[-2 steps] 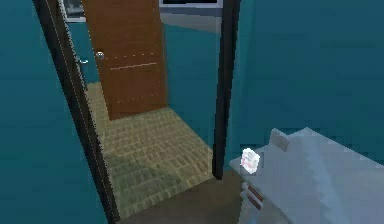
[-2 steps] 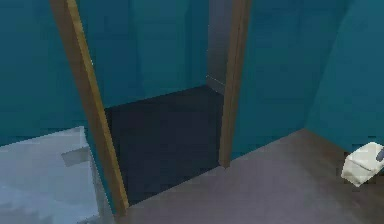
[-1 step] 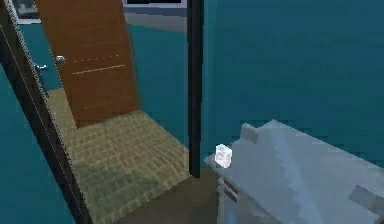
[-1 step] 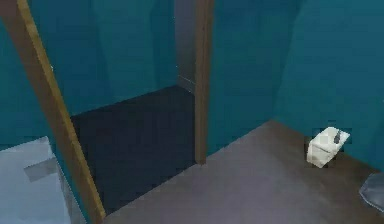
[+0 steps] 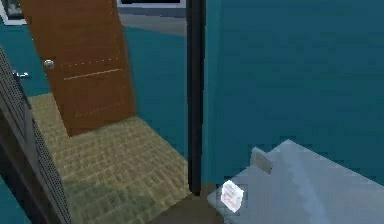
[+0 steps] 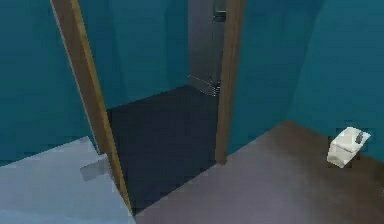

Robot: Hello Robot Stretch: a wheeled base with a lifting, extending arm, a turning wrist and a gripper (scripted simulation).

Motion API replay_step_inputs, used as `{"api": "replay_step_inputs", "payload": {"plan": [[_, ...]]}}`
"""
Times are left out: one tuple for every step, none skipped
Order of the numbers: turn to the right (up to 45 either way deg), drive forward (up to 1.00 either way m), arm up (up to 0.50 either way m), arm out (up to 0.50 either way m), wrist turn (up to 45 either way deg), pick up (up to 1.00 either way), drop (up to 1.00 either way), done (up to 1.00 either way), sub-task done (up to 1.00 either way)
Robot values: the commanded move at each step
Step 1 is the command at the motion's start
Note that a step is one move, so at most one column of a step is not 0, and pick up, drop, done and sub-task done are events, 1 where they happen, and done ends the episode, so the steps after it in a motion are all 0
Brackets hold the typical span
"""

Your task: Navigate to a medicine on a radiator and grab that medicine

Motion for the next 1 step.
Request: {"api": "replay_step_inputs", "payload": {"plan": [[-45.0, 0.00, 0.00, 0.00, 0.0, 0.00, 0.00, 0.00, 0.00]]}}
